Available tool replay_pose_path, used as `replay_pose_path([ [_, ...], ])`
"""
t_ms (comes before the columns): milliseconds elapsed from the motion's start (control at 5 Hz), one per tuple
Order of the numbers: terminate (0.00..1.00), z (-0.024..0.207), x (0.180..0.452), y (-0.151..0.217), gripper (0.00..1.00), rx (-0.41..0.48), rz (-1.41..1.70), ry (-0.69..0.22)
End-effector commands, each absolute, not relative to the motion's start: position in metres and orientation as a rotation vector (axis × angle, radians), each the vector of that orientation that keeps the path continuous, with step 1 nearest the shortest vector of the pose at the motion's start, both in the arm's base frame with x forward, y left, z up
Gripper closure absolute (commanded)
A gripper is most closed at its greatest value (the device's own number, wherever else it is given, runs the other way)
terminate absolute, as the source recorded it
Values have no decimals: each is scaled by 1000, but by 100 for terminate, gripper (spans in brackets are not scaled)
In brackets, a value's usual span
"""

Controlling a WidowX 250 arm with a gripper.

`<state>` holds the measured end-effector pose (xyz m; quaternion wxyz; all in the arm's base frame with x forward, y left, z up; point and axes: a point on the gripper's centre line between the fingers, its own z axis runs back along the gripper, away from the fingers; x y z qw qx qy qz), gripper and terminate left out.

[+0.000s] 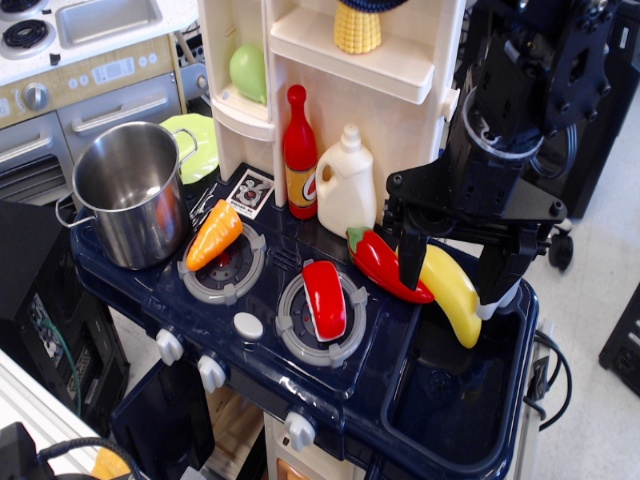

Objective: Put sushi in pot or pan

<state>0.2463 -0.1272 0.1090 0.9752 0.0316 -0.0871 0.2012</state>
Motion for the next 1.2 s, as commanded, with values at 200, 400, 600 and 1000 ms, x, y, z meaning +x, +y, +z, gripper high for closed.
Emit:
replay_pose_path([
  [200, 0, 106, 248, -105, 0, 115, 396, -185],
  [400, 0, 86, 241, -93, 0, 159, 403, -217],
  [600, 0, 69, 239, -74, 0, 194, 440, -221],
  [1000, 0, 53, 240, -52, 0, 225, 475, -264],
])
